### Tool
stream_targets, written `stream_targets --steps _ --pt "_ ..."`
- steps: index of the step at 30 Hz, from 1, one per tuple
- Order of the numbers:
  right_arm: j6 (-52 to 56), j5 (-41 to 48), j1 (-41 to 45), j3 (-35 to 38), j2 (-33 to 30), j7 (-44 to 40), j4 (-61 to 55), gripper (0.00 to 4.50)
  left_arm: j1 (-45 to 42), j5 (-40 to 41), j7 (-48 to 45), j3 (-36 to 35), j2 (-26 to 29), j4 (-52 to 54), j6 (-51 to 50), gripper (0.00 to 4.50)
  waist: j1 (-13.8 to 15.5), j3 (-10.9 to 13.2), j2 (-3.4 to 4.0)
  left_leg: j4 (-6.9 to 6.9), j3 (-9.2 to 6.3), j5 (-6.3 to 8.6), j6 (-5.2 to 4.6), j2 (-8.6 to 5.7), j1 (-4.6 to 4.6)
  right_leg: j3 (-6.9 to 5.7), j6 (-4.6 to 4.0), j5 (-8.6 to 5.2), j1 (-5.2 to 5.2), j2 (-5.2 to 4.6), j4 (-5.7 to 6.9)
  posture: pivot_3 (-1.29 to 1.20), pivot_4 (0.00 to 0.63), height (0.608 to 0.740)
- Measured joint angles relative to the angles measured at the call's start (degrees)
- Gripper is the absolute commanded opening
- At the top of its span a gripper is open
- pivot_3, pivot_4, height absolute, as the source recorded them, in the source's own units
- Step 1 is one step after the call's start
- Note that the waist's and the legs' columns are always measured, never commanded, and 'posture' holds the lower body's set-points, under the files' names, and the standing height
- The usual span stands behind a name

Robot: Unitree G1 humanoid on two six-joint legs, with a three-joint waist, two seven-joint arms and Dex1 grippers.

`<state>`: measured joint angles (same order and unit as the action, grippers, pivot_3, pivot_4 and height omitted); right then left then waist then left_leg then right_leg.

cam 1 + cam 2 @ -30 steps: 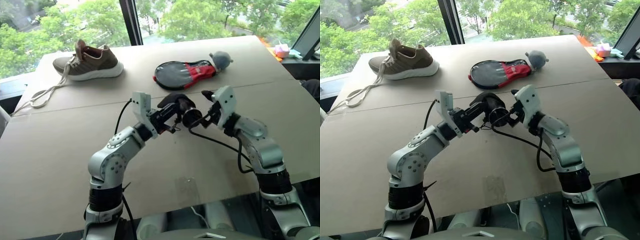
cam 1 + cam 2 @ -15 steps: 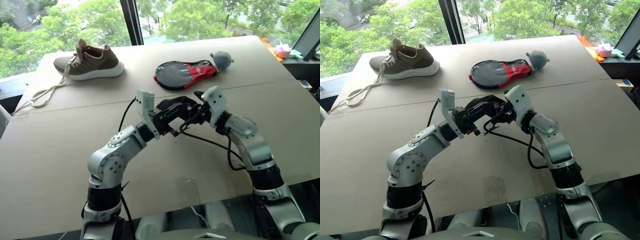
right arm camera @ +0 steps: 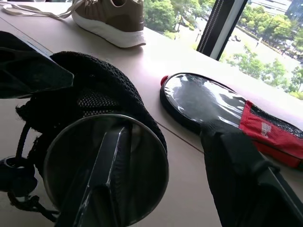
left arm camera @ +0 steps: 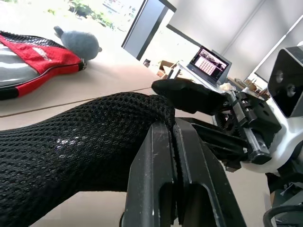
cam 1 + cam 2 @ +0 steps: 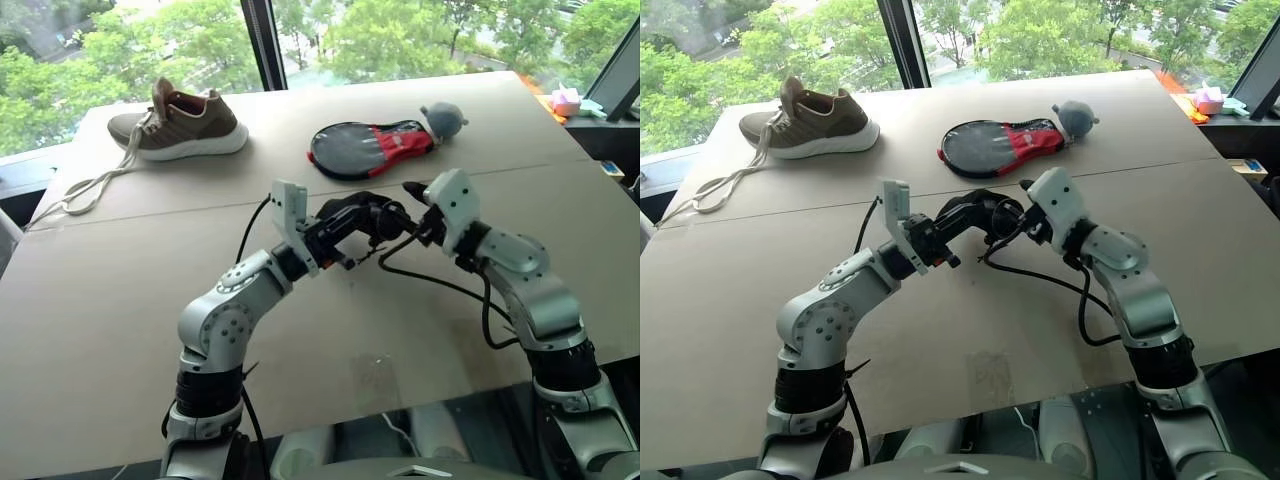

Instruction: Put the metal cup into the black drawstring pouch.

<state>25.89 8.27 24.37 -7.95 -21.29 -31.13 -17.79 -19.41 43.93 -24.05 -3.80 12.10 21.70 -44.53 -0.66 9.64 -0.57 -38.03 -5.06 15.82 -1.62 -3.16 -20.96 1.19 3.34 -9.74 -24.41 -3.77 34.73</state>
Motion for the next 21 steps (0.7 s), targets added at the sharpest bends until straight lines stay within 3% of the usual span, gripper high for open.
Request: stream_targets --steps 2,6,8,17,20,21 --pt "0.9 0.4 -1.2 0.0 -0.8 -0.5 -1.1 2.36 0.0 0.0 0.0 0.0 0.0 -0.1 0.0 0.0 0.0 0.0 -0.01 0.0 -0.01 0.0 0.0 0.0 -0.01 -0.01 0.0 0.0 0.0 -0.01 -0.01 0.0 0.15 0.74" --pt "2.6 1.2 -2.2 -0.2 -0.9 -1.0 -1.9 0.55 0.0 0.0 -0.1 0.6 0.0 -0.1 0.1 0.0 -0.1 0.0 -0.01 0.0 0.03 0.0 0.0 0.01 -0.03 0.02 0.0 0.0 -0.04 -0.01 0.0 0.0 0.15 0.74" --pt "3.0 1.5 -2.2 -0.4 -0.9 -1.2 -2.1 0.09 0.0 0.0 -0.1 1.1 0.0 -0.1 0.1 0.0 0.0 0.0 -0.01 0.0 0.02 0.0 0.0 0.01 -0.03 0.01 0.0 0.0 -0.05 -0.01 0.01 0.0 0.15 0.74" --pt "4.3 2.9 -2.6 -1.0 -0.8 -2.2 -2.3 0.09 0.0 0.0 -0.5 1.1 0.5 -0.1 0.4 0.0 0.0 0.0 -0.01 0.0 0.02 0.0 0.0 0.01 -0.05 0.0 0.0 0.0 -0.05 -0.01 0.0 0.0 0.15 0.74" --pt "5.1 3.3 -2.6 -0.9 -1.0 -2.3 -2.3 0.87 0.0 0.0 -0.5 1.1 0.5 -0.1 0.6 0.0 0.0 0.0 -0.01 0.0 0.01 0.0 0.0 0.01 -0.05 0.0 0.0 0.0 -0.05 -0.01 0.0 0.0 0.15 0.74" --pt "5.3 3.5 -2.6 -0.8 -1.4 -2.4 -2.3 1.35 0.0 0.0 -0.5 1.1 0.5 -0.1 0.9 0.0 0.0 0.0 -0.01 0.0 0.01 0.0 0.0 0.01 -0.06 0.0 0.0 0.0 -0.05 -0.01 0.0 0.0 0.15 0.74"
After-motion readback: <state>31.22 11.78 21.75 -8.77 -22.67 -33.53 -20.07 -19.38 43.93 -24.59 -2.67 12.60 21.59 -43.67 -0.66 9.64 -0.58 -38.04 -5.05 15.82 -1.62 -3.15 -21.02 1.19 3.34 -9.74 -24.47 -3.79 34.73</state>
